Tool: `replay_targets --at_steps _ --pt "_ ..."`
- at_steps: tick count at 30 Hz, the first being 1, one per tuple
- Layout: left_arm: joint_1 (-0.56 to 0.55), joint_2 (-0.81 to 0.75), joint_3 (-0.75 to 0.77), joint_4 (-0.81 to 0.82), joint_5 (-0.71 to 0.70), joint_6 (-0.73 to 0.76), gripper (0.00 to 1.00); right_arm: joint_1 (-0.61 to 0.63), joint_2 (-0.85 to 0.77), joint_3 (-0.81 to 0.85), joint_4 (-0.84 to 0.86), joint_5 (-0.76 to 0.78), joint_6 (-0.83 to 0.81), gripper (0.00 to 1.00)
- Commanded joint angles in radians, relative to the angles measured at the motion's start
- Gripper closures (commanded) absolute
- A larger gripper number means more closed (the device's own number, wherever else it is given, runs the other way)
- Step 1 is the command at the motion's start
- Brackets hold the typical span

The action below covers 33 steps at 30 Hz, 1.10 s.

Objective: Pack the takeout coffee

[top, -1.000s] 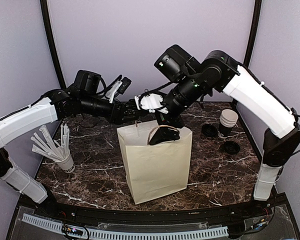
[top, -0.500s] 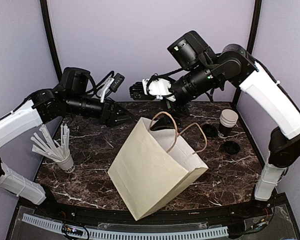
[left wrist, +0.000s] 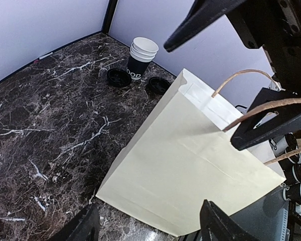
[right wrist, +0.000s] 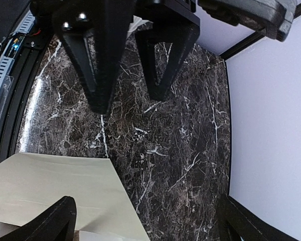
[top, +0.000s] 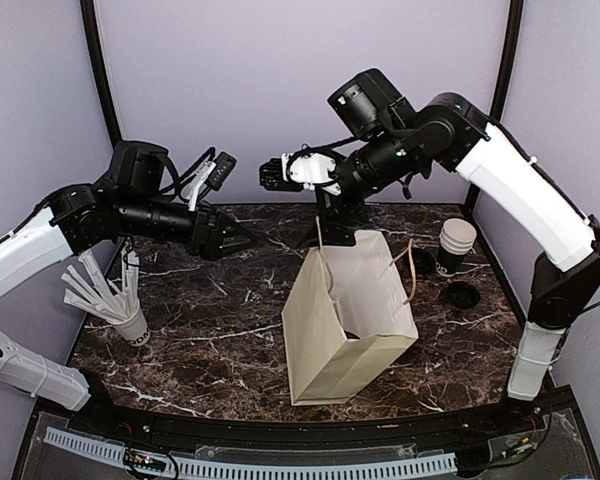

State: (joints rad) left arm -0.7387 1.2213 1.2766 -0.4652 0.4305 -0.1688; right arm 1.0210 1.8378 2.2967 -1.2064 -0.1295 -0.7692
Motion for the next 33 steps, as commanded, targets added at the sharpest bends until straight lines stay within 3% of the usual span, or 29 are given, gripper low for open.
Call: replay_targets --at_steps 1,15,19,26,30,33 --pt "-0.001 -0.042 -0.035 0.056 -0.005 -0.032 0.28 -0.029 0.031 -0.008 0.067 0.018 0.019 0.01" --pt "-0.001 -0.065 -0.101 0.161 -0.04 -0.106 0.29 -0.074 -0.006 -0.108 0.083 0.027 0.008 0.01" --pt "-0.028 -0.062 -0.06 0.079 -0.096 -0.188 0.31 -0.075 -0.013 -0.11 0.056 0.018 -0.003 0.01" --pt "-0.283 -0.1 -0.051 -0.041 -0.305 -0.409 0.31 -0.081 -0.076 -0.138 0.055 0.048 -0.016 0.01" --pt "-0.404 -0.033 -0.033 -0.058 -0.367 -0.466 0.3 -0.092 -0.094 -0.157 0.057 0.059 -0.015 0.01" --pt "-0.436 0.029 0.029 -0.088 -0.407 -0.505 0.3 -0.096 -0.105 -0.168 0.058 0.06 -0.013 0.01"
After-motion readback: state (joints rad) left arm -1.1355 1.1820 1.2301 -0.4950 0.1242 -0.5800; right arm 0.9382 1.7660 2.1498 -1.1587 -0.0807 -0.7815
